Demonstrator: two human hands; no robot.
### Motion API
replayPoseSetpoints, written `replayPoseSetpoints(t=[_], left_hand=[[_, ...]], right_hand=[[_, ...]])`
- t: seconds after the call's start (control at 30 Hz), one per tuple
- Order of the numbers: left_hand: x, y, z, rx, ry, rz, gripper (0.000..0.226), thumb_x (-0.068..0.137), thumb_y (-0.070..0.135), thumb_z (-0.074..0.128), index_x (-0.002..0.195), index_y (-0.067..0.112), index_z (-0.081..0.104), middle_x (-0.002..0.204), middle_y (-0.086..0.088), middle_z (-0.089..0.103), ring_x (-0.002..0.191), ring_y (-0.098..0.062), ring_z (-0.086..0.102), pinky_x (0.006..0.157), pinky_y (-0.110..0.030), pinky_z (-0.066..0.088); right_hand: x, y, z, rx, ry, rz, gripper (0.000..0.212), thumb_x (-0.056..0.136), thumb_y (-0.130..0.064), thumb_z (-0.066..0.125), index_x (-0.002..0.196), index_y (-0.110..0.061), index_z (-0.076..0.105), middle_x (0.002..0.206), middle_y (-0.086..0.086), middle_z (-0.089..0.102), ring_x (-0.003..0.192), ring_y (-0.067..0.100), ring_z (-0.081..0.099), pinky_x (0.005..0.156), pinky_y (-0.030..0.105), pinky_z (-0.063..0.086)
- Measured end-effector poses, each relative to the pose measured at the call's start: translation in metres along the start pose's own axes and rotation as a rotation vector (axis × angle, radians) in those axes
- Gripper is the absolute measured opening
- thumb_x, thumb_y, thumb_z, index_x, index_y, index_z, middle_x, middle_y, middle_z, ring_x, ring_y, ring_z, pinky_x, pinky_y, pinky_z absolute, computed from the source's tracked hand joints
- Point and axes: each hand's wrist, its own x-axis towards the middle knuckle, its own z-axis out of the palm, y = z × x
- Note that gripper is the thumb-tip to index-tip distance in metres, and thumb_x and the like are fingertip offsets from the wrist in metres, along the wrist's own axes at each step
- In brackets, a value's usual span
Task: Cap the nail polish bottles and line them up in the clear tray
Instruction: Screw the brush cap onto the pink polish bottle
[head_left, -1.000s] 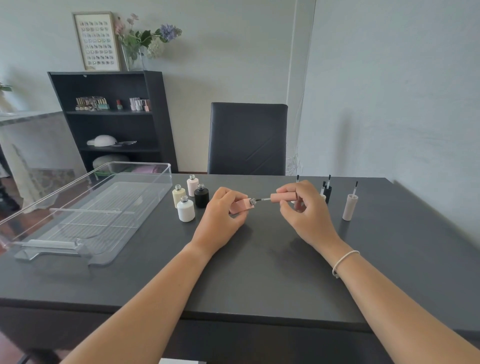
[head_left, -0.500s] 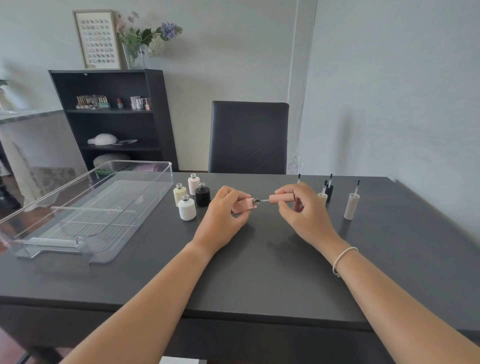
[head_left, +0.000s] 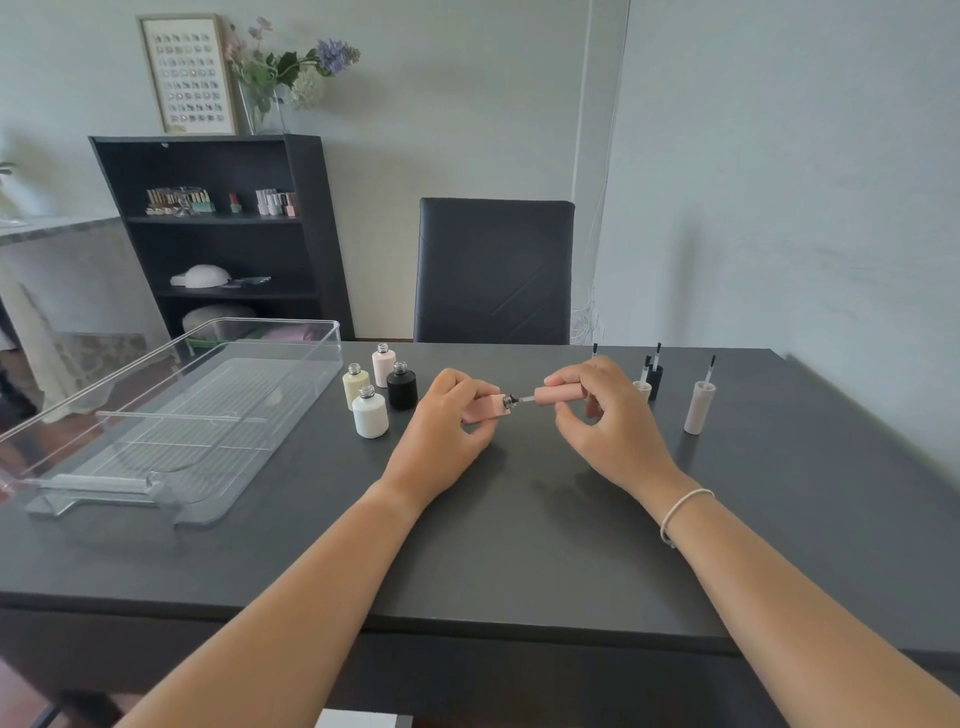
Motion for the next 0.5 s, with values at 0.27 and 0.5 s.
replayPoseSetpoints(t=[0.27,0.5], left_hand=[[0.0006,-0.0015,-0.0003,0.004,0.020,-0.011,0.020,0.080,0.008,0.066,0.100,0.012,0.065,0.094,-0.004,0.053,0.084,-0.010,0.053,0.080,-0.016,0.044],[0.0008,-0.0008,-0.0001,0.009,0.017,-0.008,0.019,0.080,0.008,0.066,0.099,0.012,0.065,0.094,-0.004,0.053,0.084,-0.011,0.053,0.080,-0.012,0.042]], right_hand=[[-0.0011,-0.0009,-0.0019,-0.003,-0.002,-0.039,0.023,0.077,-0.004,0.060,0.091,-0.022,0.064,0.085,-0.015,0.050,0.073,0.000,0.048,0.059,0.013,0.039],[-0.0005,-0.0006,-0.0022,-0.019,0.007,-0.041,0.023,0.077,-0.004,0.061,0.091,-0.021,0.064,0.087,-0.012,0.051,0.069,0.003,0.047,0.057,0.016,0.040]])
